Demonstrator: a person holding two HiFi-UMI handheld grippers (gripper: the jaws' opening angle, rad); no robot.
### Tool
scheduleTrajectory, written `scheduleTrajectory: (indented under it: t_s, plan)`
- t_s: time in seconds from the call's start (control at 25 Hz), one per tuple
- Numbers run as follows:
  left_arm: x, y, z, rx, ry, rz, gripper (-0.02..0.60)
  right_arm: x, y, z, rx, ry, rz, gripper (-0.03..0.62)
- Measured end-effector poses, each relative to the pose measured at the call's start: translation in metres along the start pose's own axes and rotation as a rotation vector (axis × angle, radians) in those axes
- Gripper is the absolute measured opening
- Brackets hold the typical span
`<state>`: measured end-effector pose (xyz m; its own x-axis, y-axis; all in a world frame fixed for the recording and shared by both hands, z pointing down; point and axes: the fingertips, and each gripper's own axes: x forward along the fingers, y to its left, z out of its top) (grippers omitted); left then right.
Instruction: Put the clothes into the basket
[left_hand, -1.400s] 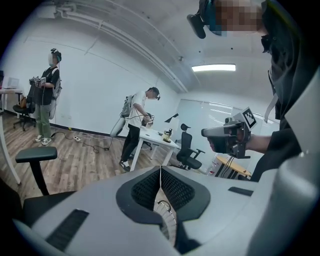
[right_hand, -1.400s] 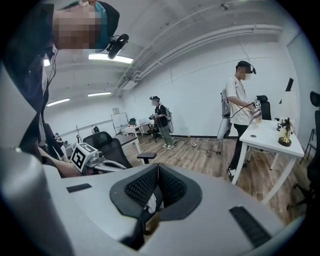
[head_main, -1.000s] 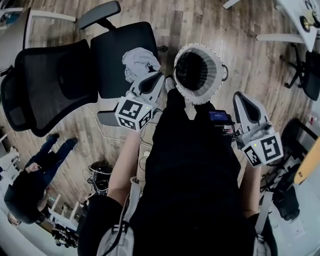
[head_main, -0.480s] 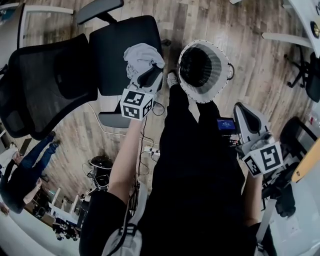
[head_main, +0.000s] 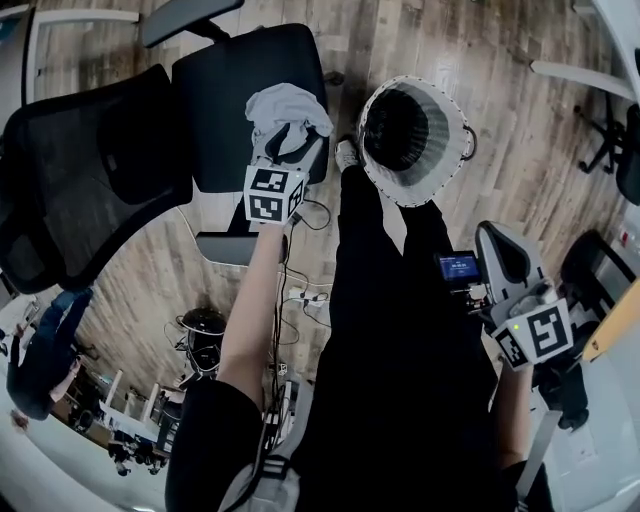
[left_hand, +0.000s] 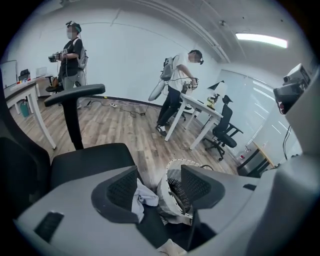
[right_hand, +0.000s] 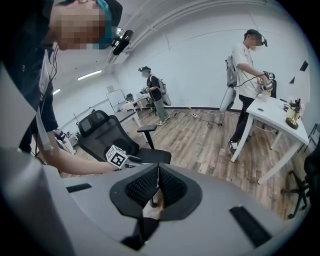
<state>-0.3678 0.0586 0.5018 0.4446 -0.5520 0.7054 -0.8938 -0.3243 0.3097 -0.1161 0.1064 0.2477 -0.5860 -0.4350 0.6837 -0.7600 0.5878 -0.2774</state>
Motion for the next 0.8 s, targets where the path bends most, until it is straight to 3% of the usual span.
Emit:
scheduleTrajectory:
  t_s: [0.44, 0.8]
  plan:
    - [0.038, 0.043, -0.044, 0.011, 0.113, 0.048, 0.341, 0.018, -0.009, -0.016, 0.023, 0.074, -0.001, 0.017]
    - [0.076, 0.075, -0.065, 0.274, 0.171, 0.035, 0.422, 0.047, -0.003, -0.017, 0.028, 0.087, 0.034, 0.017]
